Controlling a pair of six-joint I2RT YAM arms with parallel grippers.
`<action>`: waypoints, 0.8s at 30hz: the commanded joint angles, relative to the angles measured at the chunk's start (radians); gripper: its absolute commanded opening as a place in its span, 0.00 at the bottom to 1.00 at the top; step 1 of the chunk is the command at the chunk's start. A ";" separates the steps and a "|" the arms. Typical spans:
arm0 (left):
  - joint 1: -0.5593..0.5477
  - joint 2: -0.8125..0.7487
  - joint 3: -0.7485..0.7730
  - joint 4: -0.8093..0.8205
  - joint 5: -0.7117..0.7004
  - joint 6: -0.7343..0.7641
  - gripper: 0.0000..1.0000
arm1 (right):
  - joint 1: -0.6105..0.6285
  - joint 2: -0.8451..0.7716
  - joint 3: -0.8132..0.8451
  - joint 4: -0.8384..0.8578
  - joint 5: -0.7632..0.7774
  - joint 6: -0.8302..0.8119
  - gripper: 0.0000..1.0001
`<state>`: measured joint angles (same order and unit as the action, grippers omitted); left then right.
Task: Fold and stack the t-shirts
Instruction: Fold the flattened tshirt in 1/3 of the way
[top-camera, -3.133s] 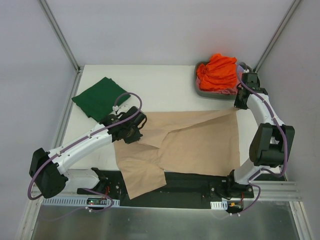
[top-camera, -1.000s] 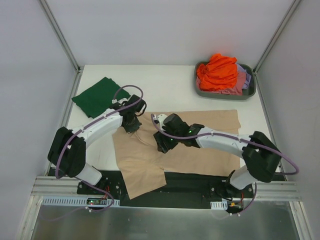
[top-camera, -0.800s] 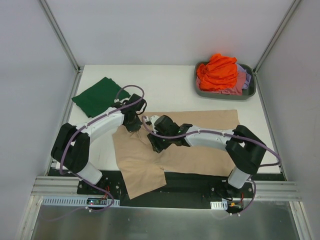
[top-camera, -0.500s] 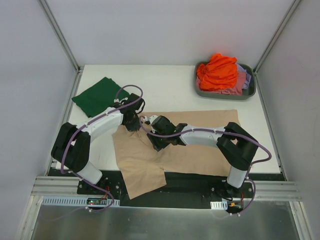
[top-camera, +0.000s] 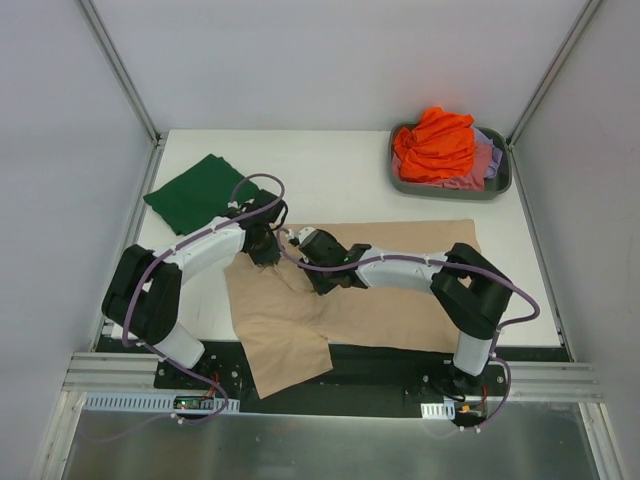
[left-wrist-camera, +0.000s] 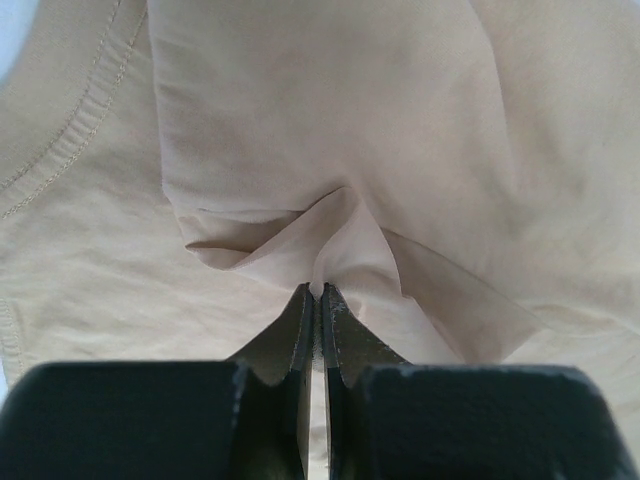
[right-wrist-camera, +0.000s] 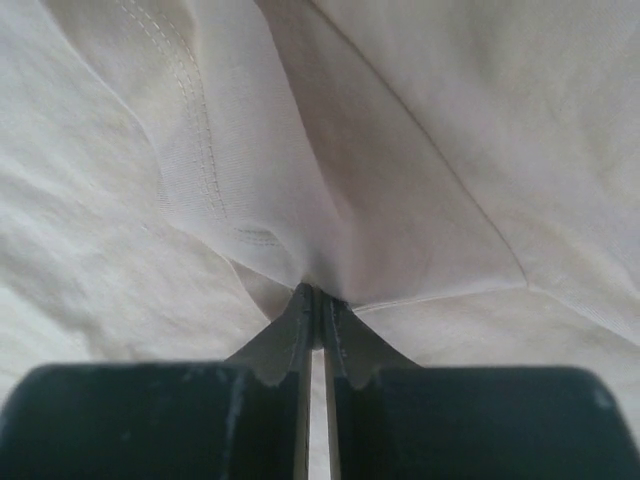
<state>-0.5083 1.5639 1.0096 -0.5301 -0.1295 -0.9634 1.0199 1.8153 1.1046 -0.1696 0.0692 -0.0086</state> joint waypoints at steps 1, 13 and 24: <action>0.010 -0.064 -0.023 -0.001 0.021 0.022 0.00 | 0.005 -0.059 0.058 -0.060 0.012 0.007 0.05; -0.045 -0.254 -0.183 -0.011 0.156 -0.031 0.00 | 0.006 -0.192 0.032 -0.225 -0.058 -0.039 0.01; -0.219 -0.377 -0.209 -0.096 0.064 -0.219 0.00 | 0.002 -0.280 -0.046 -0.251 -0.092 -0.062 0.01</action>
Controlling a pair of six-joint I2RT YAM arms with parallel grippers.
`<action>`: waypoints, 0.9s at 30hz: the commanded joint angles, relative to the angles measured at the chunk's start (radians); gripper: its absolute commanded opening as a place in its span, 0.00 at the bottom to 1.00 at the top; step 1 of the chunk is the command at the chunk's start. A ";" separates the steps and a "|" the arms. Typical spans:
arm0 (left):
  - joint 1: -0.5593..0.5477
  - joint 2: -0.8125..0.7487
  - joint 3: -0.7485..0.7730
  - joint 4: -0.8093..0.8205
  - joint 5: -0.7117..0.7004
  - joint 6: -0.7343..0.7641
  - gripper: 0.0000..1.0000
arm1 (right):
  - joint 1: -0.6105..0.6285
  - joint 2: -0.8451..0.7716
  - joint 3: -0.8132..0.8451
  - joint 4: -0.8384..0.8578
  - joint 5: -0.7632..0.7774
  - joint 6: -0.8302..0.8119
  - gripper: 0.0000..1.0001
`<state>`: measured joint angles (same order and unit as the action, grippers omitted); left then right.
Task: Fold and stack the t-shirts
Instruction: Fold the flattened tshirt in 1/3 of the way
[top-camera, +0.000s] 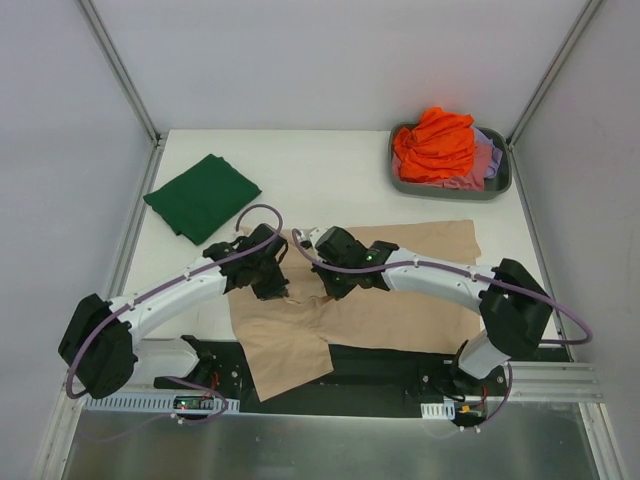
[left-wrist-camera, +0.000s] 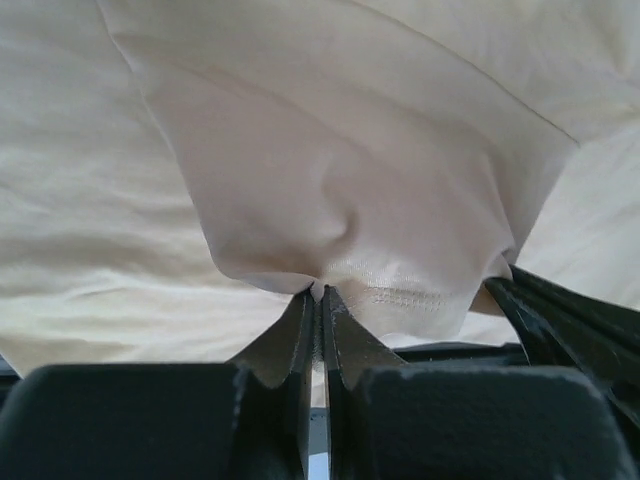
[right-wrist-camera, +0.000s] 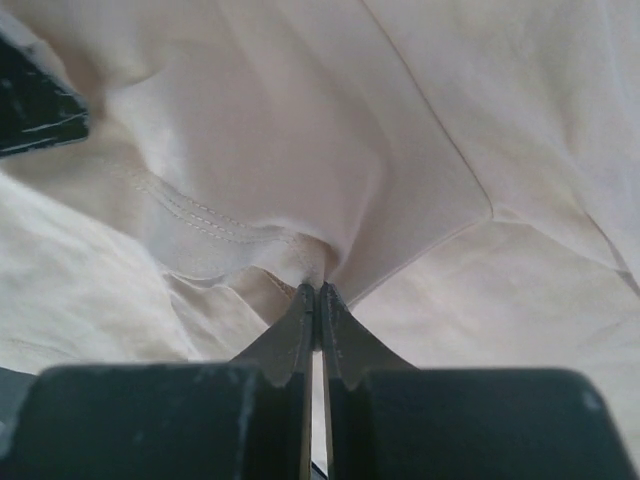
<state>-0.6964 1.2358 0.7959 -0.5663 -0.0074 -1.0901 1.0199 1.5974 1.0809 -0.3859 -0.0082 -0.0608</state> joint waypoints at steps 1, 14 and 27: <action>-0.035 -0.050 0.012 -0.069 -0.062 -0.097 0.00 | 0.002 -0.065 -0.029 -0.034 -0.019 -0.013 0.01; -0.146 -0.024 0.117 -0.165 -0.111 -0.166 0.00 | -0.012 -0.135 -0.084 -0.053 -0.013 -0.024 0.01; -0.227 0.050 0.232 -0.228 -0.131 -0.226 0.00 | -0.018 -0.172 -0.128 -0.064 0.002 -0.016 0.03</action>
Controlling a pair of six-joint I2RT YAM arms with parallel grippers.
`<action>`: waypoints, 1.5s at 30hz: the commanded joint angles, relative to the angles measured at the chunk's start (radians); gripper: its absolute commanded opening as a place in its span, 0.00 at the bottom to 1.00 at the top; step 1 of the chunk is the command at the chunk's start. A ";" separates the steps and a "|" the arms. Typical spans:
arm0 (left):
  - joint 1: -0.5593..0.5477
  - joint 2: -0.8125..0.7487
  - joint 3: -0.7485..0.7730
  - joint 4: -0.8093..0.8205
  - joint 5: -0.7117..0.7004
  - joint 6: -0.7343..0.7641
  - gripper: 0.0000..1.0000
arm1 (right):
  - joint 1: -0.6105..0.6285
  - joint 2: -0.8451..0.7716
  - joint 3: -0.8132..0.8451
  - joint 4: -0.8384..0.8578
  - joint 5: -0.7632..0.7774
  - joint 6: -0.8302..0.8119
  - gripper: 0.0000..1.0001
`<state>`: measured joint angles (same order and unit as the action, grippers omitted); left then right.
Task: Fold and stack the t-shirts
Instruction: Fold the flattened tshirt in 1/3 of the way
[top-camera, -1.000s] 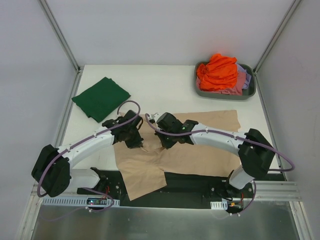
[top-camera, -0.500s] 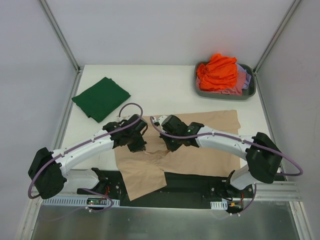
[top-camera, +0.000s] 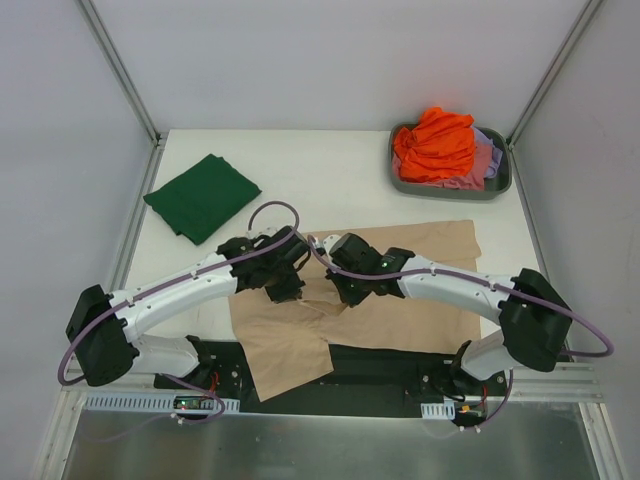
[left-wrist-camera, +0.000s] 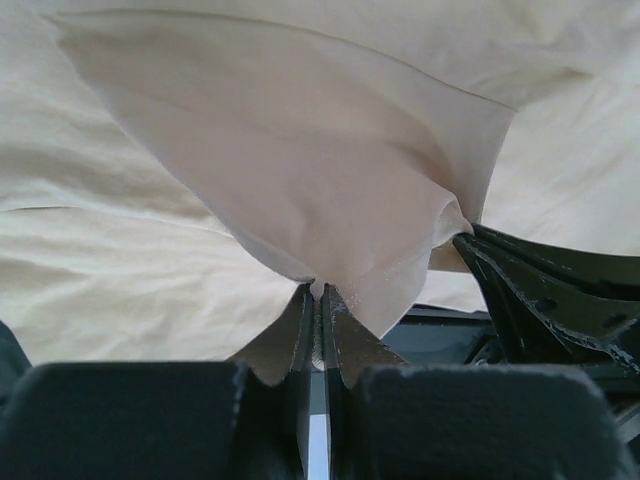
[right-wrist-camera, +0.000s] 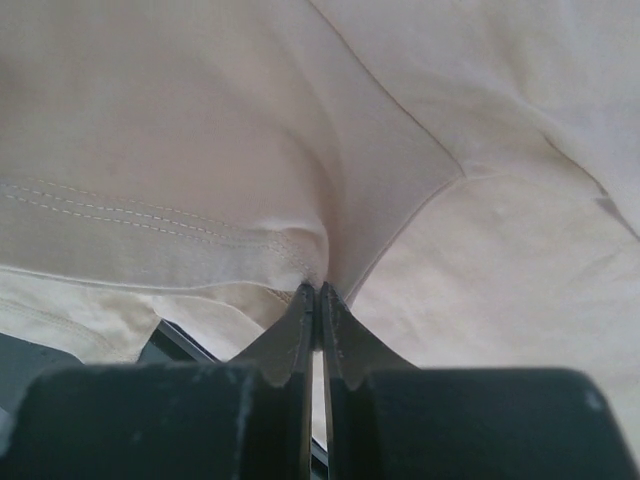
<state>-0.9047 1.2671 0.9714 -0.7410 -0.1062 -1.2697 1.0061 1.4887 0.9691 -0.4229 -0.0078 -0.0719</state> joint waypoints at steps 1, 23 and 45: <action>-0.025 0.026 0.067 -0.055 -0.035 -0.046 0.00 | -0.004 -0.068 -0.018 -0.027 0.002 -0.005 0.03; -0.091 0.072 0.009 -0.123 -0.012 0.001 0.00 | -0.011 -0.087 -0.070 -0.043 -0.026 0.007 0.10; 0.298 -0.009 -0.017 -0.072 -0.190 0.341 0.99 | -0.469 -0.225 -0.061 -0.093 0.138 0.181 0.96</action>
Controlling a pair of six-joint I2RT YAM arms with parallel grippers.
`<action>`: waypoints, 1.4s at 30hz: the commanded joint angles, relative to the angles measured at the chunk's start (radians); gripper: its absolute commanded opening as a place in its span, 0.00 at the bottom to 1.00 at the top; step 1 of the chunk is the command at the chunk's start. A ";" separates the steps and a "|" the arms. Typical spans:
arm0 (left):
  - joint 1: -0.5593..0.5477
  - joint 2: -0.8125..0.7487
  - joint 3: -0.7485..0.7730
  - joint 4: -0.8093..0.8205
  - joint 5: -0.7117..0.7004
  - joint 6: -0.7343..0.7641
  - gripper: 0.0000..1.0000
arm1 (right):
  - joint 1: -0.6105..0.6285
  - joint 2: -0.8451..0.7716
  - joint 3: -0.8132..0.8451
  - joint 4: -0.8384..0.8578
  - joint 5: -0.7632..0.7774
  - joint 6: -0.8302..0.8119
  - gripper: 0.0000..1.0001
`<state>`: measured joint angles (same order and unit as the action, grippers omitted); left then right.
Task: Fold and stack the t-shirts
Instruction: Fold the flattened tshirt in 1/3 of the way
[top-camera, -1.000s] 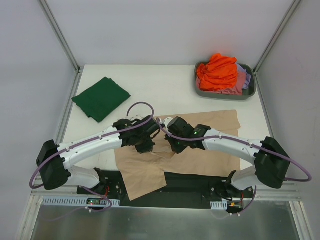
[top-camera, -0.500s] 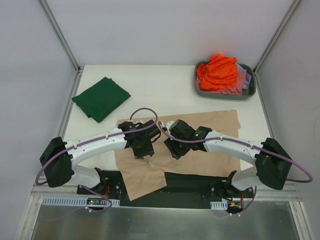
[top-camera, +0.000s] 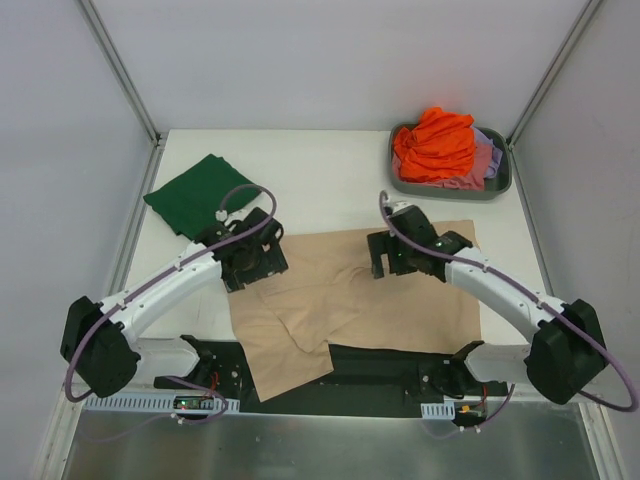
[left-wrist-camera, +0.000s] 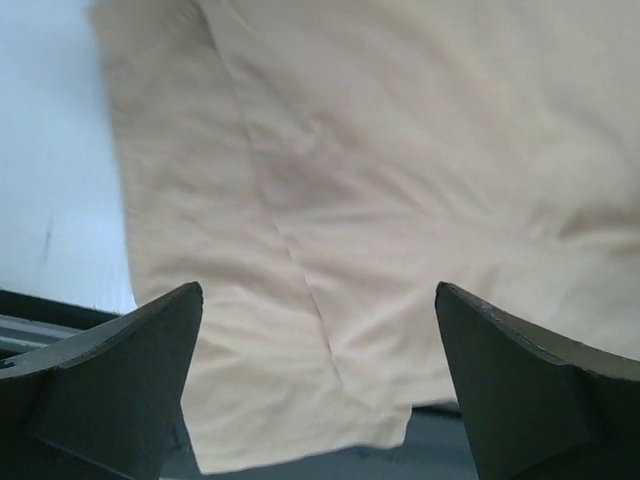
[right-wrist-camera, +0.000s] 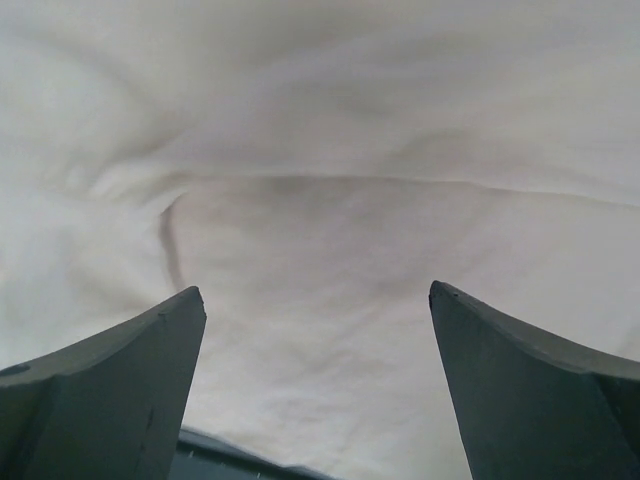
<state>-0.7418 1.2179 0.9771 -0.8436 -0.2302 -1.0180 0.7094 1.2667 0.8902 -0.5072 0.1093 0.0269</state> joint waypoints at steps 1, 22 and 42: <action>0.187 0.055 -0.040 0.061 -0.045 0.113 0.98 | -0.223 0.011 0.019 -0.004 0.012 0.079 0.96; 0.440 0.368 -0.025 0.333 0.227 0.256 0.37 | -0.610 0.257 0.050 0.088 -0.077 0.044 0.96; 0.502 0.396 0.061 0.268 0.129 0.274 0.34 | -0.614 0.283 0.038 0.093 -0.082 0.034 0.97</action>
<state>-0.2752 1.5845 0.9703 -0.5533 -0.0612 -0.7681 0.1013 1.5394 0.9237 -0.4286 0.0334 0.0681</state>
